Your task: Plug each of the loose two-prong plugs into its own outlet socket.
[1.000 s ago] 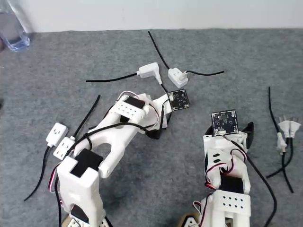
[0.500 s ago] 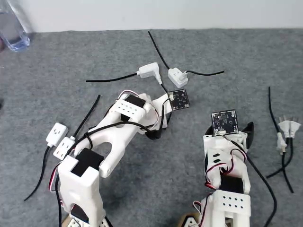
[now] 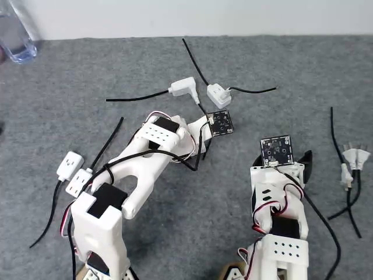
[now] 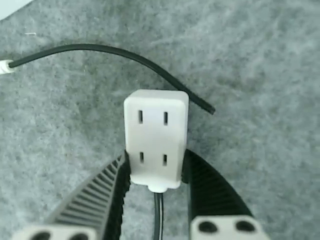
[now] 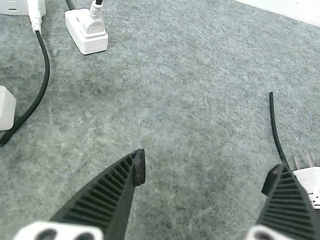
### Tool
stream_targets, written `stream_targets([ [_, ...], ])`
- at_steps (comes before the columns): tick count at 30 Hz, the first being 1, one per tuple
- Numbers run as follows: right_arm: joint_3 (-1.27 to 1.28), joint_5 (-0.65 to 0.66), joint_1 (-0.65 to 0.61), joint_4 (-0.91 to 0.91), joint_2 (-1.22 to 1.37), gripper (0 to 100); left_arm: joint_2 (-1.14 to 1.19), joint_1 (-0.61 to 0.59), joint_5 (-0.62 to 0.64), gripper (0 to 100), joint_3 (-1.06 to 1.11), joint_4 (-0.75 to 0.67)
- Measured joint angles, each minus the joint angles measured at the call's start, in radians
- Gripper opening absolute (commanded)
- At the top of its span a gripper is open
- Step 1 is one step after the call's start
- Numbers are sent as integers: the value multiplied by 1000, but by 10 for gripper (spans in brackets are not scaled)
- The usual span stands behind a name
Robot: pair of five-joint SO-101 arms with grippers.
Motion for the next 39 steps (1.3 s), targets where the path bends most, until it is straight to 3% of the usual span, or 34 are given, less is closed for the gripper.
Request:
stream_targets([
  [16, 18, 0, 0, -41, 0, 368, -103, 5, -34, 12, -95, 459],
  [25, 18, -6, 21, -41, 0, 368, -144, 38, -48, 12, -95, 597],
  [30, 18, -71, 80, -78, 0, 368, -189, 138, -28, 12, -43, 603],
  [35, 18, -78, 81, -81, 0, 368, -282, 163, 101, 12, 100, 439],
  [39, 18, -78, 81, -81, 0, 368, -359, 173, 114, 12, 253, 313],
])
